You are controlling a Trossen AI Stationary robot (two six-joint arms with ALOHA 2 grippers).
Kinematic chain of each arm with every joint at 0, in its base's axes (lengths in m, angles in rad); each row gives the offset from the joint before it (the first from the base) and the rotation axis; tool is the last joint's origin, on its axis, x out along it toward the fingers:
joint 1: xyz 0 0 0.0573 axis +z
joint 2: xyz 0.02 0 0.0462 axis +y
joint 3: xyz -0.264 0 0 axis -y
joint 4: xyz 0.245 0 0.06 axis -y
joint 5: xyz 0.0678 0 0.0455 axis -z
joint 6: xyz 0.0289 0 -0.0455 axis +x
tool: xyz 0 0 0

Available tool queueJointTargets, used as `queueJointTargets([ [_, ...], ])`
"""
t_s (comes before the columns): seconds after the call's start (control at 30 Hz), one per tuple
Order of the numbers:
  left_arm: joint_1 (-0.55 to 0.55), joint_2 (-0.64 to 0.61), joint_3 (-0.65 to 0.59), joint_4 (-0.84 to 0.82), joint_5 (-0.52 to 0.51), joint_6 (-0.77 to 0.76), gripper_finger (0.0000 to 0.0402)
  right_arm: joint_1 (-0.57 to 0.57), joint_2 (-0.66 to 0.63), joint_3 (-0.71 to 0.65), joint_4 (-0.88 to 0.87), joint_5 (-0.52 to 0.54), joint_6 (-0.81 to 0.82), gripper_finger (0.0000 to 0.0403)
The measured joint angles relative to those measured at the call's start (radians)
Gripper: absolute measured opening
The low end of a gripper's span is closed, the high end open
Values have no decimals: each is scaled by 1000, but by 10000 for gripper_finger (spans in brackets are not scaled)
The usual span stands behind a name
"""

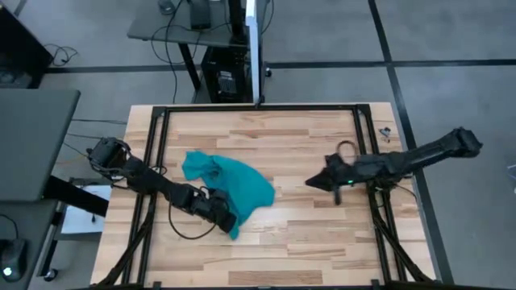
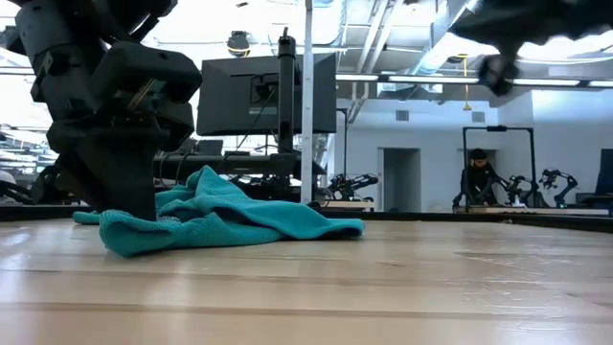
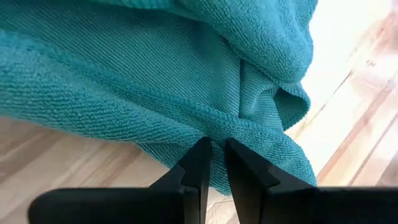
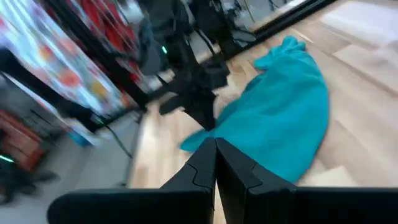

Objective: Roll towel
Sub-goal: Fold the blue towel

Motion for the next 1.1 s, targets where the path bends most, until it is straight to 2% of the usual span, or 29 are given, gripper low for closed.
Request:
queueJointTargets([
  [0.13,-3,-7,-1,14,-6,44,39,-29,316,188,-89,0,-93,0],
  [0.27,-16,-19,-2,19,-12,104,39,-59,590,311,-97,-1,-123,0],
  [0.47,-36,-29,-2,25,-12,160,39,-76,869,513,-74,-3,-140,0],
  [0.53,-41,-31,-2,25,-12,183,39,-76,944,584,-80,-34,-147,0],
  [0.63,-46,-31,-2,20,-13,199,39,-67,1029,673,-91,-90,-148,0],
  [0.77,-48,-31,-2,18,-31,222,39,-60,1090,752,-101,-99,-165,0],
  [1.0,-43,-24,-1,25,-214,161,39,-94,1124,763,-236,-99,-148,0],
  [1.1,-41,-24,-1,83,-268,160,39,-108,1124,763,-270,-99,-126,0],
])
